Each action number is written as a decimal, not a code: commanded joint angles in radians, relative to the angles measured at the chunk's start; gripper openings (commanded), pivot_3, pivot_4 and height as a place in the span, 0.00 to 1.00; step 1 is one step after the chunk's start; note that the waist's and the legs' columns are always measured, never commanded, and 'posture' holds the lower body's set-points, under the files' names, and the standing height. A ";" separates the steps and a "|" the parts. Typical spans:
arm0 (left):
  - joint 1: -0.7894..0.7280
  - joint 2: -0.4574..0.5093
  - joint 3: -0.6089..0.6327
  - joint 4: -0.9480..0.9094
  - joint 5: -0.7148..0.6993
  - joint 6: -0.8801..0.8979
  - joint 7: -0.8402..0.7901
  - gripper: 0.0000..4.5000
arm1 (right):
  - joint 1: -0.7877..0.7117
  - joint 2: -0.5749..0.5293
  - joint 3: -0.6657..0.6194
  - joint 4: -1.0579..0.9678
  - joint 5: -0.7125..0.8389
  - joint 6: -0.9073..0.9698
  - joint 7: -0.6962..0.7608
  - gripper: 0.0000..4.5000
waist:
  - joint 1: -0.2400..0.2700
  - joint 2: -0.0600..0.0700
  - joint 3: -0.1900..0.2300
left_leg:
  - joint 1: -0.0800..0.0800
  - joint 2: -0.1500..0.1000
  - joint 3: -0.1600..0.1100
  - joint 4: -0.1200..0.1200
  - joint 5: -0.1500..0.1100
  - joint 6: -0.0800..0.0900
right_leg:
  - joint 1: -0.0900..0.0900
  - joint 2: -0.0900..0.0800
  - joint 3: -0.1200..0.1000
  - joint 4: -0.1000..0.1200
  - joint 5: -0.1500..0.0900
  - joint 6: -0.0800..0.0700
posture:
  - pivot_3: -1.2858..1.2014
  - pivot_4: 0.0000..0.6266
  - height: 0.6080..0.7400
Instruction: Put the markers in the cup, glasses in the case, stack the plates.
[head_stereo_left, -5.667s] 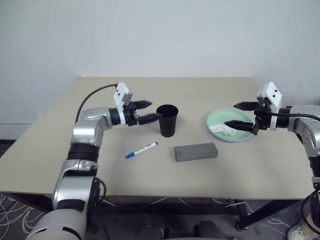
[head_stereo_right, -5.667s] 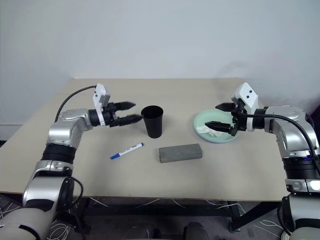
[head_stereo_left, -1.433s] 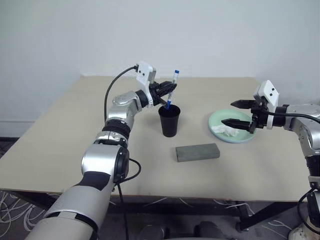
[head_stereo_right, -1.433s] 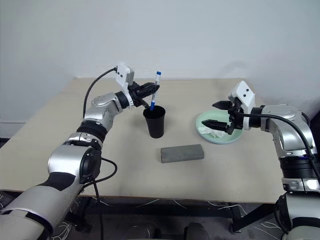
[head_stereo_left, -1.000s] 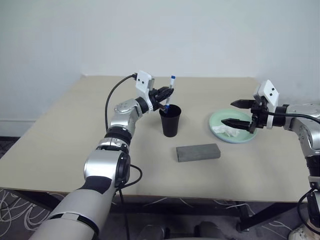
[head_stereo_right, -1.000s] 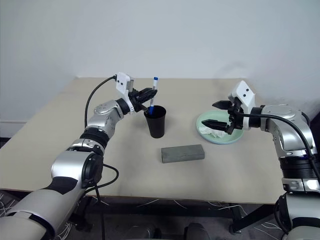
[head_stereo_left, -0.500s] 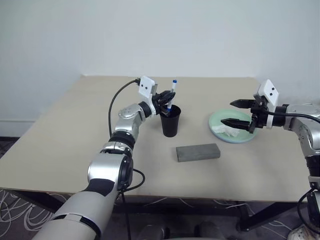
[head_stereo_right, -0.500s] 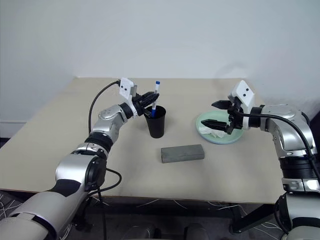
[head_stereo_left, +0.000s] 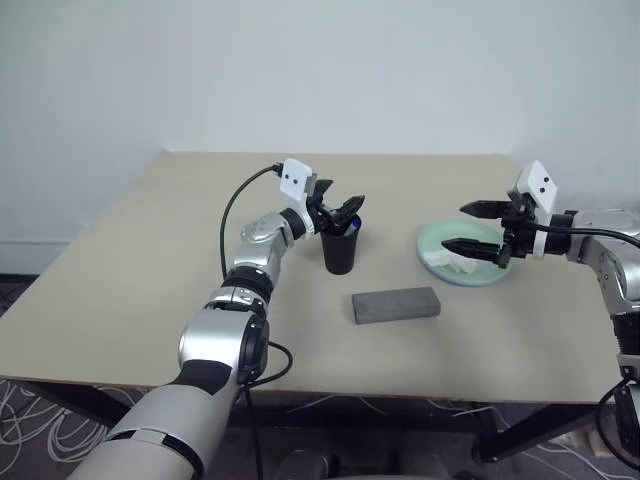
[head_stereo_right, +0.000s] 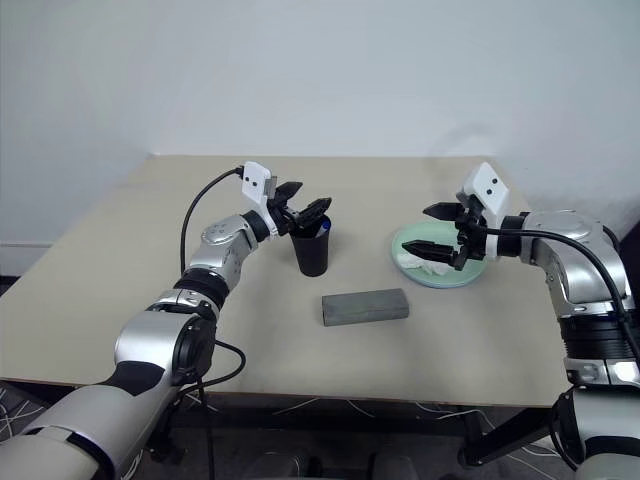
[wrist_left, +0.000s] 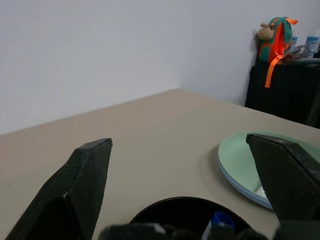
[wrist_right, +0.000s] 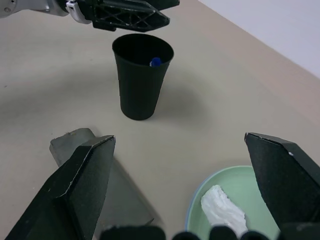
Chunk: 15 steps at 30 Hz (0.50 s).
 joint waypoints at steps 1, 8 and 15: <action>-0.030 0.047 0.002 -0.065 -0.011 0.031 -0.095 0.99 | -0.016 -0.012 -0.036 -0.039 0.015 0.000 -0.006 1.00 | 0.000 0.000 0.000 | 0.000 0.000 0.000 0.000 0.000 0.000 | 0.000 0.000 0.000 0.000 0.000 0.000 | 0.52 0.00 0.94; 0.029 0.218 -0.006 -0.290 -0.062 0.219 -0.364 0.99 | 0.003 -0.015 -0.048 -0.051 0.022 0.006 -0.015 1.00 | -0.009 0.000 0.000 | 0.000 0.001 0.000 -0.001 0.000 0.000 | -0.001 0.001 0.000 0.000 0.000 0.000 | 0.52 0.00 0.94; 0.300 0.372 -0.017 -0.745 -0.145 0.472 -0.460 0.99 | 0.020 -0.011 -0.062 -0.066 0.030 0.025 -0.030 1.00 | -0.009 0.001 -0.001 | 0.001 0.002 0.000 -0.002 0.000 0.000 | -0.001 0.001 0.001 0.000 0.000 -0.001 | 0.52 0.00 0.94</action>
